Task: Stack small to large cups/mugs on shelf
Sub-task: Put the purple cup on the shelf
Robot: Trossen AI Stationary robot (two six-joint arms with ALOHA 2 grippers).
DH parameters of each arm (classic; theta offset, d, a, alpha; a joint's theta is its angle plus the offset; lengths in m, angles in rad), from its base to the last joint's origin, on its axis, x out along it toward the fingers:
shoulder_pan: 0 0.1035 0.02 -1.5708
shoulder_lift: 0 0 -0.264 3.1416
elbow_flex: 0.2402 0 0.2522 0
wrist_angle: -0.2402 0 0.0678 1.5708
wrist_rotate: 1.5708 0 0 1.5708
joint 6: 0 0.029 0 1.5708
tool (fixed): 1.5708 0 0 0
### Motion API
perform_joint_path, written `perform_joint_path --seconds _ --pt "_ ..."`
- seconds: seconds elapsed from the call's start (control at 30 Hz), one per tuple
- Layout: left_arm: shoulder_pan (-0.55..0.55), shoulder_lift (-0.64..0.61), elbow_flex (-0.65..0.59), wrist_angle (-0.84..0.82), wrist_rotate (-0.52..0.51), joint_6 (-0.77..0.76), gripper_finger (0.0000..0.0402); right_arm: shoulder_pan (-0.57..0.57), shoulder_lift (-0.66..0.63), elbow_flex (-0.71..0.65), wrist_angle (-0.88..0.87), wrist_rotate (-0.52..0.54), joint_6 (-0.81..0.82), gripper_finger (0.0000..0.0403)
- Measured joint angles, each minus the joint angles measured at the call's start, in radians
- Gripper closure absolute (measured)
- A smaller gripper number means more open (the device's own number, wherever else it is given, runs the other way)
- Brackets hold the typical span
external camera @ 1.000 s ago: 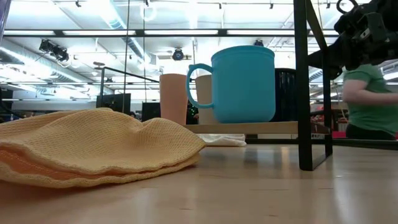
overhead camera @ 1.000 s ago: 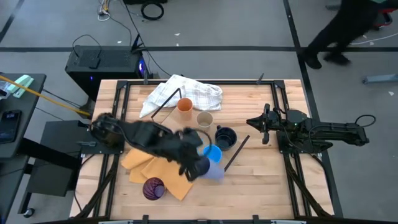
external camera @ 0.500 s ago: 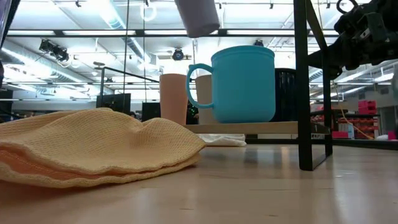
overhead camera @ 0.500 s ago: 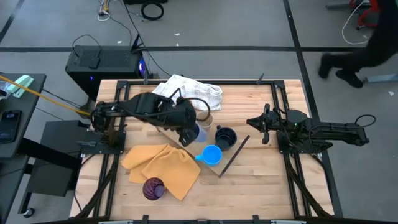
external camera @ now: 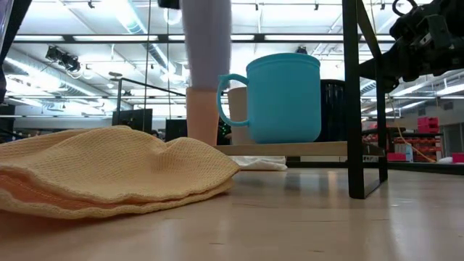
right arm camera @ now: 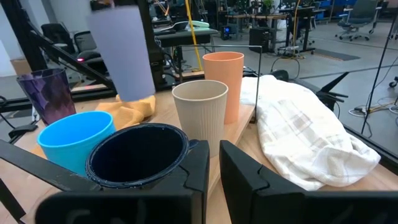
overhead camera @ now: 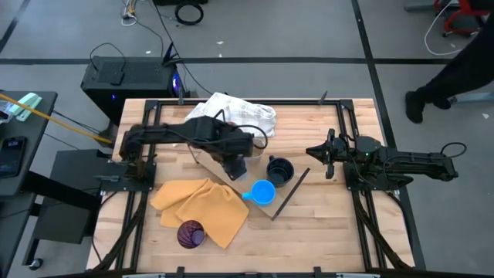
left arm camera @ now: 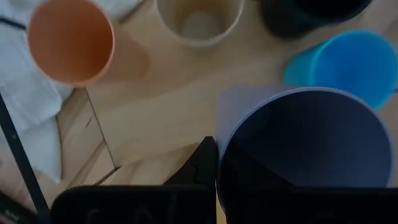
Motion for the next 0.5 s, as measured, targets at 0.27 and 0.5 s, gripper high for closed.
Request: perform_joint_path --seconds 0.27,0.5 --pt "-0.001 -0.002 -0.129 0.053 0.009 -0.053 0.0393 0.000 0.000 0.000 0.000 0.000 0.000 0.0357" --pt "0.014 -0.001 -0.152 0.127 0.006 -0.090 0.0393 0.000 0.000 0.000 0.000 0.000 0.000 0.0357"
